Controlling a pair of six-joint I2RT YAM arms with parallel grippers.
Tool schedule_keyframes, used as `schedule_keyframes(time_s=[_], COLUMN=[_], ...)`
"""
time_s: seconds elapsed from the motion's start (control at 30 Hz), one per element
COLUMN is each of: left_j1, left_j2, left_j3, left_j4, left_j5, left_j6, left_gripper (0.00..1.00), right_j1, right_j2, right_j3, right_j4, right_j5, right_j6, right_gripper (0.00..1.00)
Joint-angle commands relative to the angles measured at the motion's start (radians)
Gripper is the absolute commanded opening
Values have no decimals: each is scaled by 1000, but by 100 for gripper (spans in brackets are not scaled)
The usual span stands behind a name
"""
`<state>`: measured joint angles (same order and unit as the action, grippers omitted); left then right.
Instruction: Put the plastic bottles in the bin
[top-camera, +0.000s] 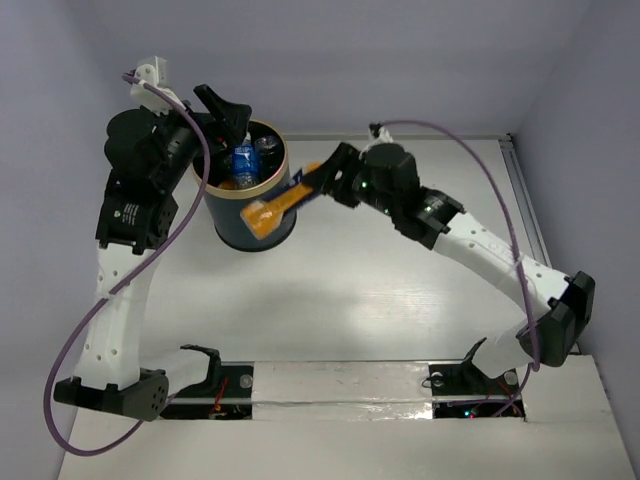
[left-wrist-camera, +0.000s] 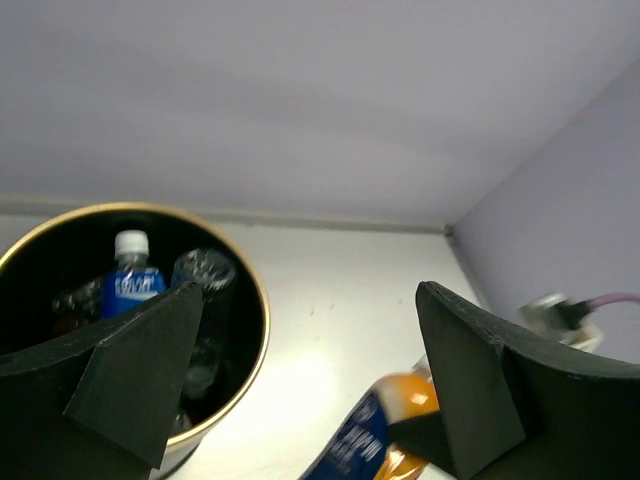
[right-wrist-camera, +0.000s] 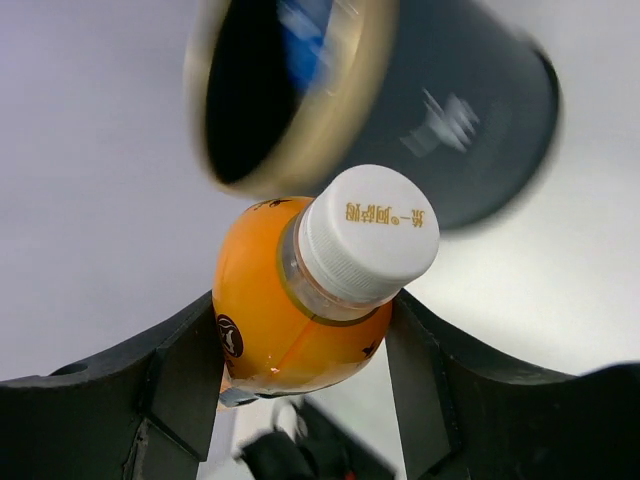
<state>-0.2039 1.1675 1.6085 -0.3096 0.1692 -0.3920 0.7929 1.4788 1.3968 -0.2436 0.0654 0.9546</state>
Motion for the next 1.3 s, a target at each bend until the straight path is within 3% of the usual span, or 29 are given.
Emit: schedule_keyframes(time_s=[0.0, 0.3, 0.4, 0.53, 0.63, 0.77, 0.9, 1.03, 1.2, 1.27], left_j1=[-2, -2, -2, -2, -2, -2, -2, -2, -2, -2], left_j2=[-34, -81, -86, -88, -83, -71, -66, -58, -58, -60], left_j3=[67, 110, 105, 85, 76, 68, 62, 74, 102, 116], left_j4=[58, 58, 55, 53, 53, 58, 67, 60, 46, 34], left_j5=[13, -42, -43, -42, -42, -36, -33, -40, -43, -46], left_j6=[-28, -21, -16, -5, -1, -5, -15, -16, -22, -19], left_gripper=[86, 87, 87, 88, 88, 88, 88, 88, 90, 99], right_j1=[5, 5, 5, 25, 55, 89, 89, 89, 89, 75], right_j2=[4, 507, 632, 701, 762, 761, 735, 706, 648, 609], right_j3=[235, 1052, 1178, 1171, 1221, 1207, 1194, 1164, 1148, 1093], right_j4=[-68, -310, -316, -255, -253, -177, -131, -71, -51, -27], right_j5=[149, 286, 295, 309, 291, 235, 192, 104, 54, 45], right_j6=[-166, -355, -376, -393, -415, -418, -398, -347, -292, -286], right_gripper=[40, 43, 44, 47, 59, 81, 92, 99, 100, 100])
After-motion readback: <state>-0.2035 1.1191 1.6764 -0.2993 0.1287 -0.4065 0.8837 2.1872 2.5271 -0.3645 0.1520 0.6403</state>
